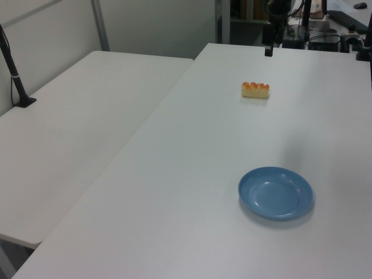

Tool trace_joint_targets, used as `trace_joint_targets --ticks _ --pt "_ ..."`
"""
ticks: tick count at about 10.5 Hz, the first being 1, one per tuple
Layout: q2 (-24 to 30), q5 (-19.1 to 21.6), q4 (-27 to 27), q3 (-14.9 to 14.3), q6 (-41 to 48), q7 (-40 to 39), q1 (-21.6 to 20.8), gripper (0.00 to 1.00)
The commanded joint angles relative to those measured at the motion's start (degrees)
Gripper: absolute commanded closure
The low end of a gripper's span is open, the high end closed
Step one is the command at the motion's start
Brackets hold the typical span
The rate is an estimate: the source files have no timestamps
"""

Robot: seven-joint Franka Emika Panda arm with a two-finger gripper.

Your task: Put the bread onto the plate

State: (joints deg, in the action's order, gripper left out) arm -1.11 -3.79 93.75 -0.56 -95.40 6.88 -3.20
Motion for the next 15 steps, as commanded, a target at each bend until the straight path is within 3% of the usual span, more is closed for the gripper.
trace_joint_targets --ticks 1,5,8,12,15 --pt "0.94 0.63 0.56 -0.06 1.10 -1.16 0.21 0.00" --pt "-0.03 0.98 0.38 -2.86 0.39 -10.88 0.91 0.00" --pt "-2.12 0.98 0.38 -3.13 -3.46 -19.15 7.39 0.00" --pt "-13.62 0.01 -0.85 -3.22 -16.45 -24.51 15.49 0.00" --pt "-21.89 -0.86 -0.85 -3.22 -25.16 -26.39 17.70 0.00"
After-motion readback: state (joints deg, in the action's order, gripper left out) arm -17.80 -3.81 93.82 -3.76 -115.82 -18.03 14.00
